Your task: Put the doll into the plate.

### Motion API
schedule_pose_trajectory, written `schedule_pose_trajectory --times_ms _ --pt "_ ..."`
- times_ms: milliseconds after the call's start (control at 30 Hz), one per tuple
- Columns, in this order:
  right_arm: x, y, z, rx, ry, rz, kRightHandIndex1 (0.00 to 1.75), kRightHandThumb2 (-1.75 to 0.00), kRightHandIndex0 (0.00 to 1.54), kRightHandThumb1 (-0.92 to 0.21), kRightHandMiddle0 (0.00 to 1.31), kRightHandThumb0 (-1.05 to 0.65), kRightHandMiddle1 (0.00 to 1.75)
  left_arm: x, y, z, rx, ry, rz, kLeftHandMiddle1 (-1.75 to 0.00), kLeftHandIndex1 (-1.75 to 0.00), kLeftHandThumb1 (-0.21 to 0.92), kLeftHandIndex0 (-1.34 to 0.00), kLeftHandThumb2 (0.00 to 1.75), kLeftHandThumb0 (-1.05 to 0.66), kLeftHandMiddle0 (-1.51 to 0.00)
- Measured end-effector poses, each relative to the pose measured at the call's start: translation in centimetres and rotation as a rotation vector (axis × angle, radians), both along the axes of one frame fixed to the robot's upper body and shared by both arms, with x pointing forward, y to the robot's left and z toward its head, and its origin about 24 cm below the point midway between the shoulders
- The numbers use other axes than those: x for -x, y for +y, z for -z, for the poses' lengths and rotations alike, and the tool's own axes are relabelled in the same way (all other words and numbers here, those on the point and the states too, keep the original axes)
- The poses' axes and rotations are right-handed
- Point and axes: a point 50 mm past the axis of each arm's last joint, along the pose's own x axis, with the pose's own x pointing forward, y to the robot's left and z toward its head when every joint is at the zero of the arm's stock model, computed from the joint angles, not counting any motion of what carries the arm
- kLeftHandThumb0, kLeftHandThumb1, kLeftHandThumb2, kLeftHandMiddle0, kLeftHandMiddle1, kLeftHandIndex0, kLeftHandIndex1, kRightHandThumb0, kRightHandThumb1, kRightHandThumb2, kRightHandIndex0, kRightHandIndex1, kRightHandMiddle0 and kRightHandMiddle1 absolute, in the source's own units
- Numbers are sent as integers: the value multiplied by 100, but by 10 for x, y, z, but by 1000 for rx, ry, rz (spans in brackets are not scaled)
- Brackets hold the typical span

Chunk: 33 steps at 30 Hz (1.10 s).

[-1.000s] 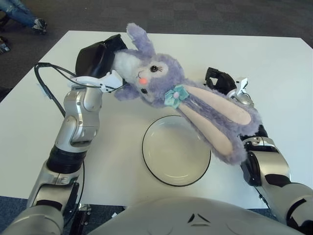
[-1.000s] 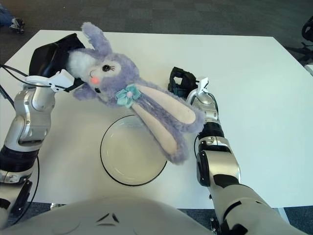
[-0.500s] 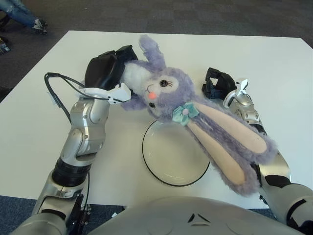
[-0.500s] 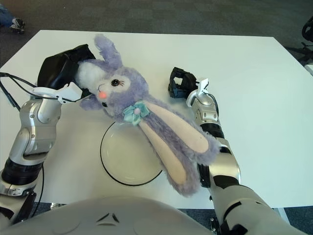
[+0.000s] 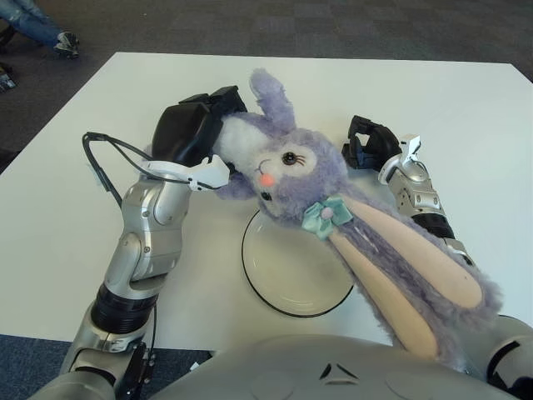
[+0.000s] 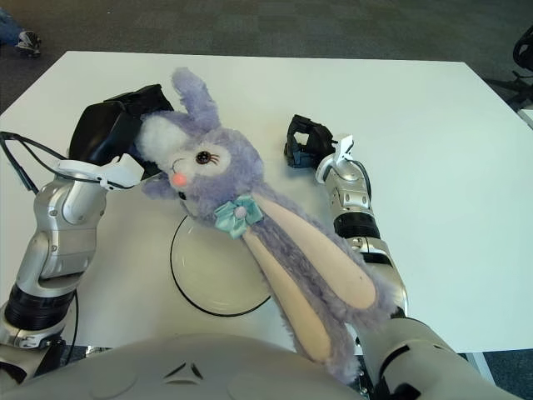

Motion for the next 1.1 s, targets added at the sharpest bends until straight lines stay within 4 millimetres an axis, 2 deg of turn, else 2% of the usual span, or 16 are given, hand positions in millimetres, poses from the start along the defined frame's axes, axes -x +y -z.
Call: schedule_pose_trajectory --times_ms 367,1100 --pt "1 1 0 2 -5 -9 175 -143 130 -23 69 -51 175 19 -9 10 13 104 56 -175 -175 3 -106 166 60 -85" --pt "2 8 0 0 -9 -18 175 -143 131 -23 69 -51 175 29 -16 17 -56 192 147 -175 -175 3 -104 166 60 -85"
